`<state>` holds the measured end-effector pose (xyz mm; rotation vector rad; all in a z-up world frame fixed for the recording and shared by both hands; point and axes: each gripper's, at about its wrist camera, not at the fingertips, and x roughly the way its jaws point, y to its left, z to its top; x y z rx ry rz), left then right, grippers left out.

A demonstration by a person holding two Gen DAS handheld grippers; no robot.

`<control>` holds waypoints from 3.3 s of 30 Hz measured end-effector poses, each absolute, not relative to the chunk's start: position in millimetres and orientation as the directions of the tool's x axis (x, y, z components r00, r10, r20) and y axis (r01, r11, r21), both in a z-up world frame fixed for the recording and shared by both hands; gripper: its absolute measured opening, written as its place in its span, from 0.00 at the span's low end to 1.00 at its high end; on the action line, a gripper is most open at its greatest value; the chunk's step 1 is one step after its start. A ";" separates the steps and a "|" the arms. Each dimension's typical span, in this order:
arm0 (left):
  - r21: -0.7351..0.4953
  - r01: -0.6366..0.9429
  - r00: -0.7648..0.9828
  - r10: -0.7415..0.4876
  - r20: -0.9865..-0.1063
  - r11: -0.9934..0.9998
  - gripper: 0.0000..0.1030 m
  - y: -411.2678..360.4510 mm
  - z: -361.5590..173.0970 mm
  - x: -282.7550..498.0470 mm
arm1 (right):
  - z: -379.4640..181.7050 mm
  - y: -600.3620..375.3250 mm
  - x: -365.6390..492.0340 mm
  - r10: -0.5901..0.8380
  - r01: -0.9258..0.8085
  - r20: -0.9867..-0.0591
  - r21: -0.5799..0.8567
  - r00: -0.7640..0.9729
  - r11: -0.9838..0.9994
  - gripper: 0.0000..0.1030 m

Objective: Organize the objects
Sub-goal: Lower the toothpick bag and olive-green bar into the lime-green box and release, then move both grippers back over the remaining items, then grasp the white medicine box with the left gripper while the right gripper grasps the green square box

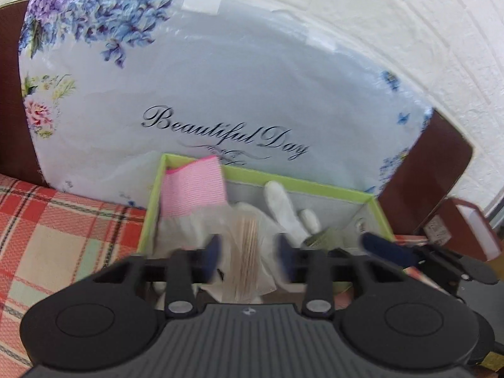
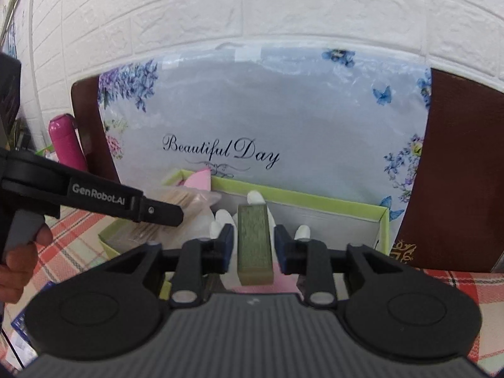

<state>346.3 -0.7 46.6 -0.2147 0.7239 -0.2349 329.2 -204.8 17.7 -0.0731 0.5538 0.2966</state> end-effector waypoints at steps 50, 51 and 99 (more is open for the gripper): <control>-0.176 0.062 0.747 -0.163 -0.644 0.982 0.77 10.2 29.9 94.0 | 32.4 -229.1 35.7 0.260 -0.208 -0.333 0.183 0.907 0.961 1.00; -0.178 0.056 0.743 -0.160 -0.650 0.982 0.77 11.9 27.1 93.1 | 30.0 -228.5 34.7 0.261 -0.208 -0.339 0.187 0.904 0.960 1.00; -0.222 0.075 0.655 -0.215 -0.724 0.972 0.84 72.4 -48.2 135.1 | -40.4 -189.3 58.6 0.302 -0.244 -0.599 0.179 0.742 0.953 1.00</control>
